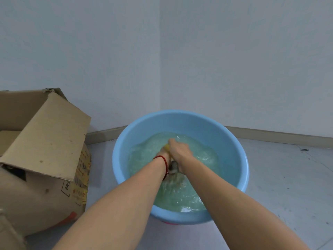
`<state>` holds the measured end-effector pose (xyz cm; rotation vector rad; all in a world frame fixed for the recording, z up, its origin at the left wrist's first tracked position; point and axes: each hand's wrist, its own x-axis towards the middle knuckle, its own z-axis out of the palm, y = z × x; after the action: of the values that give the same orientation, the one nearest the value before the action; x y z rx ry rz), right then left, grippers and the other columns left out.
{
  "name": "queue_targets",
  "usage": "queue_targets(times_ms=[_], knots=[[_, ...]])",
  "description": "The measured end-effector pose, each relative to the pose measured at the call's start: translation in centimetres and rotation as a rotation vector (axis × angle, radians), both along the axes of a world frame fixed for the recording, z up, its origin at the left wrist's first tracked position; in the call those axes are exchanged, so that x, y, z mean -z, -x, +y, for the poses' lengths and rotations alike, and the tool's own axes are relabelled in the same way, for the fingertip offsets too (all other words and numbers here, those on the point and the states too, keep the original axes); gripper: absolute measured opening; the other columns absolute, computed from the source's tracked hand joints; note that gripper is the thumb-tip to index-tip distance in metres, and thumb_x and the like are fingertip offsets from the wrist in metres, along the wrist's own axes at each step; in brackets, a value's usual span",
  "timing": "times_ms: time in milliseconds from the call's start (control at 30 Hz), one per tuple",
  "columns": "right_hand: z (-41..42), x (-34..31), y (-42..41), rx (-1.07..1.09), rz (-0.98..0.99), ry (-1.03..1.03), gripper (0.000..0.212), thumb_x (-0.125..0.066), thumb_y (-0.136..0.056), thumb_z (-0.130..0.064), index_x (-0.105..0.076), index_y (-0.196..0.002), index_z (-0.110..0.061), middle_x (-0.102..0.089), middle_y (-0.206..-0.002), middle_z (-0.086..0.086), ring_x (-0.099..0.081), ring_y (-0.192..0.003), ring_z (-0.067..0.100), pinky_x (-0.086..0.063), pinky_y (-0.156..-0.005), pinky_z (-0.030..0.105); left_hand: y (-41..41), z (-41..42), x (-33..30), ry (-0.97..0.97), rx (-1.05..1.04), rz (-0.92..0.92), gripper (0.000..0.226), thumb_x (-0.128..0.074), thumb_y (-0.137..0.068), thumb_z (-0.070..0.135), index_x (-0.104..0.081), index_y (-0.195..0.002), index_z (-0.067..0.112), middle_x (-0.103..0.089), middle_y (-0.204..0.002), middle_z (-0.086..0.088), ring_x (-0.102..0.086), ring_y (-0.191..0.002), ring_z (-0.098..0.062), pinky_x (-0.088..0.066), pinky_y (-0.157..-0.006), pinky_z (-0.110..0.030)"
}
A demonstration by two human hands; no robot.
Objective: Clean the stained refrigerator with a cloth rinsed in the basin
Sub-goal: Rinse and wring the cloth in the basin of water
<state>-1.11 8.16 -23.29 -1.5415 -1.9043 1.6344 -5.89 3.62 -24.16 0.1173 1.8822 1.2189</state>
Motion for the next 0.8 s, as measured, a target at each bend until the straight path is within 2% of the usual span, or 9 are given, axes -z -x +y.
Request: queue_targets(times_ms=[67,133,300,367,433,533,633,700,800], knots=[[0.0,0.2,-0.8,-0.139,-0.139,-0.293,0.055,-0.054,-0.089,-0.059,-0.068,-0.106,-0.009,-0.068,-0.104,0.017,-0.063,-0.097,0.036,-0.055,-0.086,0.041,-0.3,-1.2,-0.6,0.031,0.104,-0.019,0.04,-0.028,-0.111,0.015,-0.052,-0.079,0.012,-0.065,-0.061,-0.001,-0.063,-0.049,-0.007,-0.049,-0.04,-0.015],[0.9,0.4,-1.9,-0.272,-0.293,-0.503,0.054,-0.05,-0.093,-0.06,-0.068,-0.101,-0.01,-0.068,-0.101,0.015,-0.065,-0.096,0.037,-0.054,-0.082,0.039,-0.2,-1.8,-0.7,0.176,0.206,-0.003,0.032,-0.039,-0.104,0.015,-0.05,-0.074,0.013,-0.054,-0.058,-0.001,-0.048,-0.037,-0.013,-0.033,-0.029,-0.014],[2.9,1.0,-2.5,-0.447,-0.651,-0.926,0.043,-0.031,-0.107,-0.038,-0.063,-0.123,-0.014,-0.06,-0.124,0.015,-0.06,-0.113,0.037,-0.042,-0.084,0.043,0.4,-1.0,0.1,0.283,0.127,0.323,0.032,-0.051,-0.101,0.03,-0.061,-0.121,0.007,-0.064,-0.121,-0.019,-0.068,-0.076,-0.034,-0.058,-0.059,-0.034],[3.3,1.5,-3.0,-0.379,-0.82,-0.95,0.042,-0.028,-0.107,-0.04,-0.056,-0.131,-0.02,-0.049,-0.129,0.012,-0.048,-0.12,0.034,-0.038,-0.096,0.053,0.6,-1.6,0.4,0.282,-0.031,0.366,0.033,-0.042,-0.102,0.021,-0.053,-0.131,0.011,-0.051,-0.137,-0.02,-0.059,-0.111,-0.042,-0.052,-0.095,-0.045],[3.1,2.0,-3.3,-0.364,-0.896,-0.81,0.046,-0.026,-0.106,-0.041,-0.052,-0.139,-0.022,-0.042,-0.139,0.014,-0.037,-0.13,0.037,-0.032,-0.105,0.06,1.0,-1.6,1.1,0.272,-0.085,0.294,0.038,-0.043,-0.102,0.018,-0.046,-0.14,0.01,-0.045,-0.142,-0.02,-0.05,-0.126,-0.042,-0.044,-0.105,-0.045],[2.1,2.2,-2.6,-0.305,-0.642,-0.49,0.047,-0.026,-0.104,-0.035,-0.049,-0.143,-0.021,-0.038,-0.149,0.022,-0.038,-0.135,0.046,-0.032,-0.112,0.058,0.3,-1.3,0.3,0.195,0.076,0.141,0.044,-0.042,-0.107,0.023,-0.048,-0.144,-0.001,-0.052,-0.145,-0.02,-0.052,-0.134,-0.033,-0.046,-0.095,-0.033],[1.5,1.0,-1.0,-0.134,-0.204,-0.059,0.031,-0.032,-0.102,-0.022,-0.06,-0.106,-0.009,-0.057,-0.119,0.019,-0.057,-0.109,0.033,-0.047,-0.105,0.047,0.9,0.6,2.1,0.094,-0.115,-0.059,0.058,-0.027,-0.105,0.044,-0.067,-0.115,0.002,-0.067,-0.122,-0.017,-0.066,-0.113,-0.031,-0.048,-0.107,-0.042],[0.8,0.8,-0.1,0.063,0.066,0.22,0.028,-0.041,-0.093,-0.029,-0.06,-0.091,-0.008,-0.065,-0.1,0.013,-0.065,-0.092,0.03,-0.057,-0.09,0.045,1.4,1.4,3.4,0.05,-0.141,-0.064,0.066,-0.028,-0.097,0.05,-0.068,-0.118,0.002,-0.067,-0.126,-0.022,-0.067,-0.113,-0.035,-0.052,-0.103,-0.046],[-0.1,0.7,0.2,0.038,0.063,0.02,0.044,-0.054,-0.081,-0.051,-0.067,-0.093,-0.01,-0.068,-0.09,0.013,-0.065,-0.076,0.029,-0.053,-0.069,0.034,-0.6,-0.9,-0.8,0.012,0.053,0.003,0.042,-0.026,-0.112,0.027,-0.061,-0.116,0.004,-0.063,-0.118,-0.017,-0.066,-0.105,-0.028,-0.054,-0.066,-0.017]])
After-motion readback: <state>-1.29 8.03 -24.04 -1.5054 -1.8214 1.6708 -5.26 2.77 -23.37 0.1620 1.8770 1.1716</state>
